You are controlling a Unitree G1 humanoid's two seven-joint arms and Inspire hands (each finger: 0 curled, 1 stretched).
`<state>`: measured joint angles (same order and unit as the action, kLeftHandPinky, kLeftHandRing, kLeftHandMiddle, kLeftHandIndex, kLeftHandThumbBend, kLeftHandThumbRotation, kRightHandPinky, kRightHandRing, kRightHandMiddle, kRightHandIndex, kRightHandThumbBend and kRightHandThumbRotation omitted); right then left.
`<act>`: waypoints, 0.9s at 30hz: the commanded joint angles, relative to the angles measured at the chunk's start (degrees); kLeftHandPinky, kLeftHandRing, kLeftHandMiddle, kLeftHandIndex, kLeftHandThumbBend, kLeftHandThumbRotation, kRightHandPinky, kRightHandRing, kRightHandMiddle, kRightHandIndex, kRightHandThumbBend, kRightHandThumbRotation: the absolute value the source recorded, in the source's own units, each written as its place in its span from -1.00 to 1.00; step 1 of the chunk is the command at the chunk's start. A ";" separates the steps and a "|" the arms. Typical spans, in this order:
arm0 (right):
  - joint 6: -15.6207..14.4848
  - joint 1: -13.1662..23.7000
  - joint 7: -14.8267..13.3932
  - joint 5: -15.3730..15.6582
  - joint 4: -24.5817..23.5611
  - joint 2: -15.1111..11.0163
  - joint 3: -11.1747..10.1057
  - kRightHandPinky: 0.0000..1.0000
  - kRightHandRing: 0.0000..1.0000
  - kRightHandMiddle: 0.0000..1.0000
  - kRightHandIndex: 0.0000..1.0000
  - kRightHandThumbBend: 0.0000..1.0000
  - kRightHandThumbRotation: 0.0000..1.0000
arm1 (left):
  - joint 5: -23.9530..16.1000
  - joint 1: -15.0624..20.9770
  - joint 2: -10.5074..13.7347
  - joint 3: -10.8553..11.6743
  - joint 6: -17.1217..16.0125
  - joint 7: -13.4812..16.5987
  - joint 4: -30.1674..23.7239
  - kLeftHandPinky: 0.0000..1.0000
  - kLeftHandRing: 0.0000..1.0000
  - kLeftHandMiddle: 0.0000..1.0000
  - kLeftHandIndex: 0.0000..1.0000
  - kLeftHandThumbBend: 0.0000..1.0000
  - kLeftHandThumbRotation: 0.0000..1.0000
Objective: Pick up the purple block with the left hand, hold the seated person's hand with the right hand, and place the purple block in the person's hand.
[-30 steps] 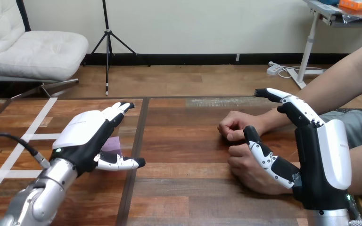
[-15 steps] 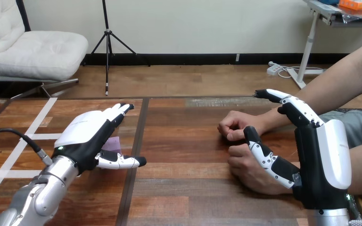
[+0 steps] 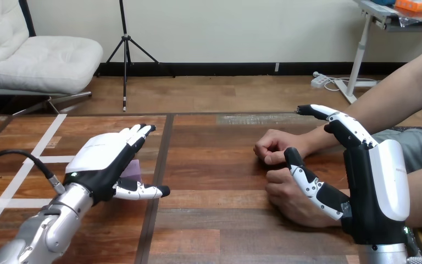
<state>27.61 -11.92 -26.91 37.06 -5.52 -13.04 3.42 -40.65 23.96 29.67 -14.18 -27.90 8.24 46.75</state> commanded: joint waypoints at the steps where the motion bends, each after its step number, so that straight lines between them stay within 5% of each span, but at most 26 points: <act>1: -0.10 2.38 0.11 0.03 -1.03 -0.44 -1.00 0.38 0.54 0.53 0.46 -0.21 -0.53 | -2.02 6.60 1.66 -2.03 -0.77 3.84 2.76 0.98 0.99 1.00 0.97 0.57 0.11; 17: -0.54 2.27 0.72 -0.20 -1.46 -0.74 -1.30 0.40 0.54 0.53 0.46 -0.21 -0.46 | -5.61 11.39 1.07 -6.55 0.68 8.56 10.39 1.00 1.00 1.00 1.00 0.57 0.21; 27: -0.46 2.33 0.64 -0.11 -1.34 -1.04 -1.42 0.39 0.53 0.52 0.45 -0.22 -0.44 | -5.30 14.10 0.43 -8.67 2.44 7.34 14.46 1.00 1.00 1.00 1.00 0.60 0.21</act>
<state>26.89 -11.92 -26.05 37.04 -5.52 -13.72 3.05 -45.75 32.30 29.89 -21.98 -26.50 15.08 59.45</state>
